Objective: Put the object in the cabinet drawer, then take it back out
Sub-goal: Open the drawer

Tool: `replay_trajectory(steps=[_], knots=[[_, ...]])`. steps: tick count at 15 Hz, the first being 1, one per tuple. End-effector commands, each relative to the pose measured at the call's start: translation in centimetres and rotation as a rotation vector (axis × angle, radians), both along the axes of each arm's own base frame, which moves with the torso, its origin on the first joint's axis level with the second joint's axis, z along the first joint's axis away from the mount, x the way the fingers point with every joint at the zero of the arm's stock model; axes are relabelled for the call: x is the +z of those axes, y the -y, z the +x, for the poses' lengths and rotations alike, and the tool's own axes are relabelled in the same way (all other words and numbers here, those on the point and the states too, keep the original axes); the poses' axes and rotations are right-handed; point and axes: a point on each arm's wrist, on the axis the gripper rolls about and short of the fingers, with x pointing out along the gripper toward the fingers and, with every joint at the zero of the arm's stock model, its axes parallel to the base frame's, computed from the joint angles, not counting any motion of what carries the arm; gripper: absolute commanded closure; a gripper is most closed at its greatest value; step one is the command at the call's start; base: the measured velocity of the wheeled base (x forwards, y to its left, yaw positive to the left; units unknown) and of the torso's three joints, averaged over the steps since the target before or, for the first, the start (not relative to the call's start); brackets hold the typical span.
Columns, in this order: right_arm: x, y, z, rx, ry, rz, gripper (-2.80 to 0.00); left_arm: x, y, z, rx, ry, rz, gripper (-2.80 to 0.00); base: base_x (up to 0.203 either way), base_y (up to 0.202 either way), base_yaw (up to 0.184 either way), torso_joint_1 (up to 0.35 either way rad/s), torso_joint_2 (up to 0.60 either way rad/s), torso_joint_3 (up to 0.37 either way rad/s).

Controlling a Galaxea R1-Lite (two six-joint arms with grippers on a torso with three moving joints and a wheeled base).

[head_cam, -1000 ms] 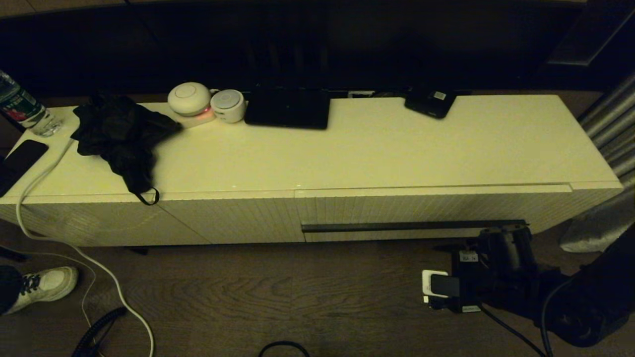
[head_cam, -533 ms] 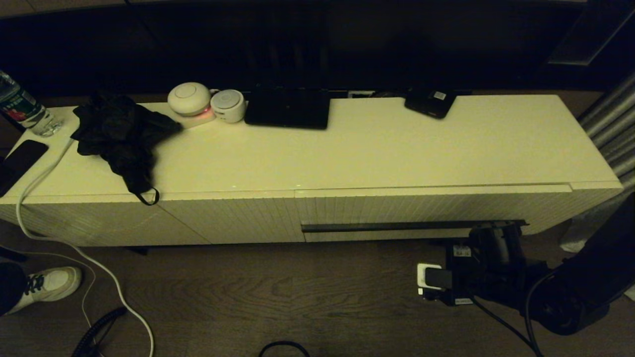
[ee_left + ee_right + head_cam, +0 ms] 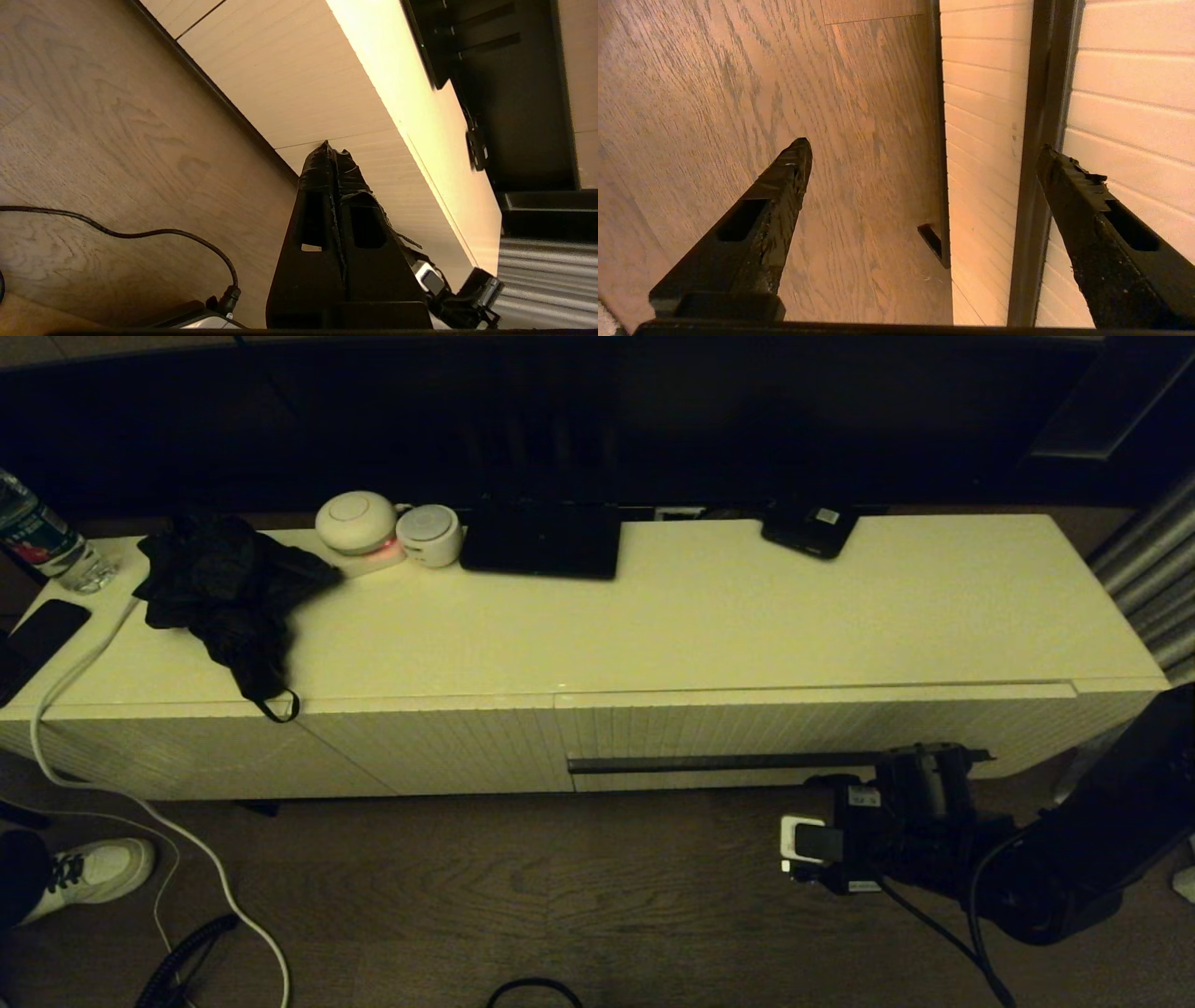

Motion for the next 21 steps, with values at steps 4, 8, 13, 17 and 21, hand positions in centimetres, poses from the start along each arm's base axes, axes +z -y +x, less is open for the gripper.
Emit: replay_trajectory(steps=[4,8,13,17,21], knots=[[-0.4,0.0,1.0,-0.004,0.009,-0.003,-2.8,0.0,0.0,0.0,0.001,0.002,-0.006,0.0,0.0,0.0,0.0,0.0,0.0,0.0],[-0.5,-0.1,1.9,-0.006,0.026,0.001,-2.8,0.0,0.0,0.0,0.001,0.002,-0.006,0.0,0.0,0.0,0.0,0.0,0.0,0.0],[-0.7,-0.3,2.8,-0.01,0.054,0.008,-2.8,0.0,0.0,0.0,0.001,0.002,-0.006,0.0,0.0,0.0,0.0,0.0,0.0,0.0],[-0.7,-0.5,3.6,-0.015,0.085,0.02,-2.8,0.0,0.0,0.0,0.001,0.002,-0.006,0.0,0.0,0.0,0.0,0.0,0.0,0.0],[-1.0,-0.5,4.0,-0.018,0.086,0.019,-2.8,0.0,0.0,0.0,0.001,0.002,-0.006,0.0,0.0,0.0,0.0,0.0,0.0,0.0]])
